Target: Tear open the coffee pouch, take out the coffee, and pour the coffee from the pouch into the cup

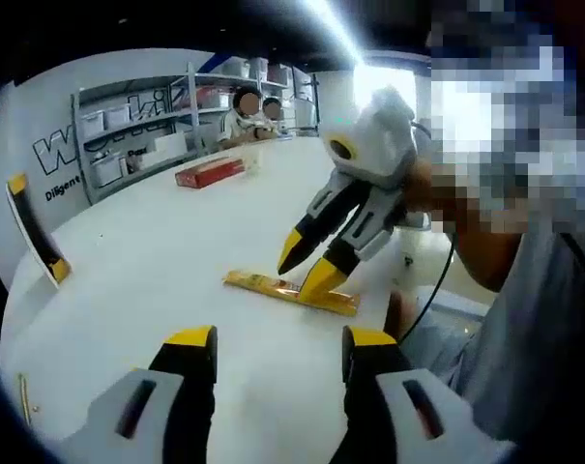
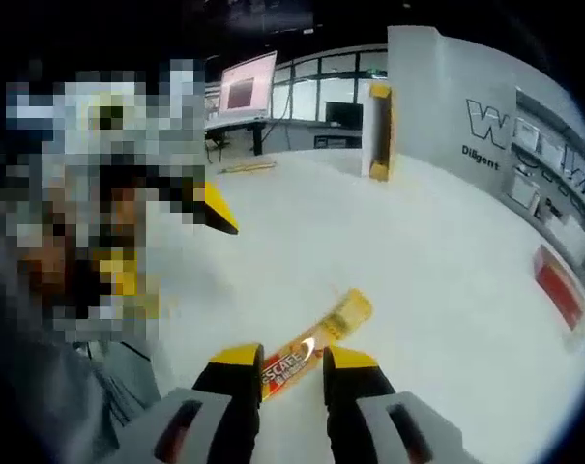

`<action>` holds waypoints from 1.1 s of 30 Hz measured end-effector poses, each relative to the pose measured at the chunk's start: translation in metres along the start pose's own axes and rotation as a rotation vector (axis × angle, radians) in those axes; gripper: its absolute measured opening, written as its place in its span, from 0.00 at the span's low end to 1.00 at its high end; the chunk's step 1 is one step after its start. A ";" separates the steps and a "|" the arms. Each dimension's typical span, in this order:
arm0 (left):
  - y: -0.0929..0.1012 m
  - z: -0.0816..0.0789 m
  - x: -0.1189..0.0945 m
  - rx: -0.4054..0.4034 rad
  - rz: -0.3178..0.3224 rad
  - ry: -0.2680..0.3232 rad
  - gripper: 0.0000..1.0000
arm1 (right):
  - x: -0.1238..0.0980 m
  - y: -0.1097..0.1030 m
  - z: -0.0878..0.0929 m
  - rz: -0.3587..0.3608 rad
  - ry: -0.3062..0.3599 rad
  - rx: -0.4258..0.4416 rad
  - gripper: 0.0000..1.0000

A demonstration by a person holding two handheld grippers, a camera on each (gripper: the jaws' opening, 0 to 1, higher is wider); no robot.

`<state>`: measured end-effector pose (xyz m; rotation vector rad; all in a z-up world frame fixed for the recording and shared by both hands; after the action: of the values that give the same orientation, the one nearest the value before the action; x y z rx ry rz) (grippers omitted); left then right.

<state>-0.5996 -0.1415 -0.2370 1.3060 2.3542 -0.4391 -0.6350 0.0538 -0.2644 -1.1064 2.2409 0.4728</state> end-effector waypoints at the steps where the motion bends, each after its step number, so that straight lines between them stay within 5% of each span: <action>1: 0.000 0.001 -0.001 -0.002 0.001 0.001 0.53 | 0.001 0.000 0.001 0.023 -0.031 -0.012 0.26; 13: -0.001 0.010 -0.005 -0.016 -0.011 0.014 0.52 | 0.006 -0.002 0.001 0.039 -0.043 -0.050 0.19; 23: -0.008 0.019 -0.002 -0.090 0.006 0.060 0.46 | 0.002 0.008 0.009 0.116 0.033 -0.102 0.09; 28: -0.018 0.017 -0.003 -0.204 0.024 0.171 0.42 | -0.009 0.010 0.007 0.089 0.185 -0.089 0.09; 33: -0.034 0.012 -0.006 -0.372 0.042 0.334 0.40 | -0.024 0.002 -0.001 0.131 0.318 -0.223 0.09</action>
<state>-0.6234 -0.1687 -0.2416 1.3212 2.5057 0.2424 -0.6256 0.0687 -0.2480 -1.2223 2.5990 0.6526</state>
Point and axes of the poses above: the point that each gripper's makers call its tool centre point, and the gripper's own axes: x roughly forward along the fingers, y roughly to its right, z roughly out of its underside, the point moved 10 cm from there along -x, roughly backward along the fingers, and after that the axes turned 1 degree about y, right-handed, at the moved point
